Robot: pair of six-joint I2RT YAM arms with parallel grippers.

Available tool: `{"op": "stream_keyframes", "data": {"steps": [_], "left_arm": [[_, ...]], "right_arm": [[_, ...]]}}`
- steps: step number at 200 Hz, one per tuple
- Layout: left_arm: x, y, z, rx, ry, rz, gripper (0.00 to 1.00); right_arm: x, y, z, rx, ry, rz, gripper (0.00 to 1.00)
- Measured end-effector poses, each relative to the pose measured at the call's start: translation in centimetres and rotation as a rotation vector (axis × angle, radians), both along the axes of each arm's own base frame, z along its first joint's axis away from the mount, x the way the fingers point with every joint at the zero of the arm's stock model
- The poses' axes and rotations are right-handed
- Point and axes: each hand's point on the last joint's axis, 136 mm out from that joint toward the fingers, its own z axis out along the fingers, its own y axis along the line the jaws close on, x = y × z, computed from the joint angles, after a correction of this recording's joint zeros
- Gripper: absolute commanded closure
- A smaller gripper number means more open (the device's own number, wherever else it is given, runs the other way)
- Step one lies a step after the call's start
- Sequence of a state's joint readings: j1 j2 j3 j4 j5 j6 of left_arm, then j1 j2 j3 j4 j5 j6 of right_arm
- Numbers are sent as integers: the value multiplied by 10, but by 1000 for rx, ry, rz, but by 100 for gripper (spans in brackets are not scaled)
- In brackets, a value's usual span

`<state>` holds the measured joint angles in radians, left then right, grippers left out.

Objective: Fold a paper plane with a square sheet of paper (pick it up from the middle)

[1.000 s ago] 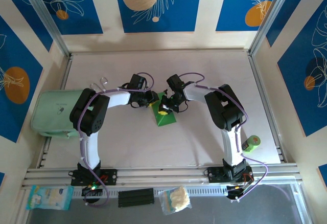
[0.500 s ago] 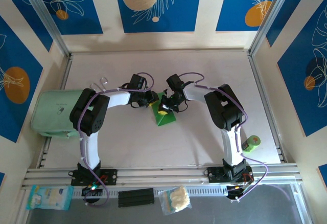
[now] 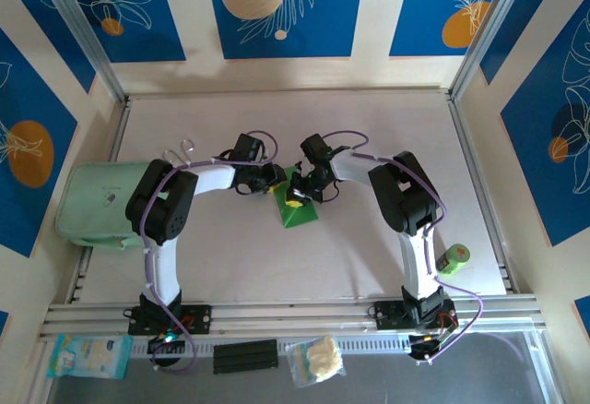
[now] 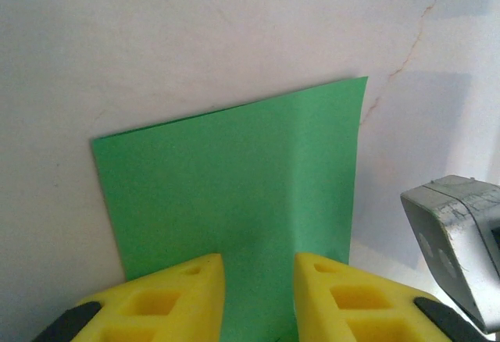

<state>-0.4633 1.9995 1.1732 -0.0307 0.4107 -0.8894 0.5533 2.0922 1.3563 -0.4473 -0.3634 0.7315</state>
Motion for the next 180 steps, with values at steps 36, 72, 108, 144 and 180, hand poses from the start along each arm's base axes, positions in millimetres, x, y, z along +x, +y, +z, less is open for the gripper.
{"op": "stream_keyframes", "data": {"steps": [36, 72, 108, 144, 180], "left_arm": [[0, 0, 1, 3, 5, 0, 68], [2, 5, 4, 17, 25, 13, 68], [13, 26, 22, 25, 1, 67, 67], [27, 48, 49, 24, -55, 131, 66], [23, 58, 66, 25, -91, 154, 66]], "right_arm": [[0, 0, 0, -2, 6, 2, 99], [0, 0, 0, -2, 7, 3, 90], [0, 2, 1, 12, 9, 9, 74], [3, 7, 6, 43, 13, 5, 59], [3, 10, 9, 62, 15, 8, 55]]}}
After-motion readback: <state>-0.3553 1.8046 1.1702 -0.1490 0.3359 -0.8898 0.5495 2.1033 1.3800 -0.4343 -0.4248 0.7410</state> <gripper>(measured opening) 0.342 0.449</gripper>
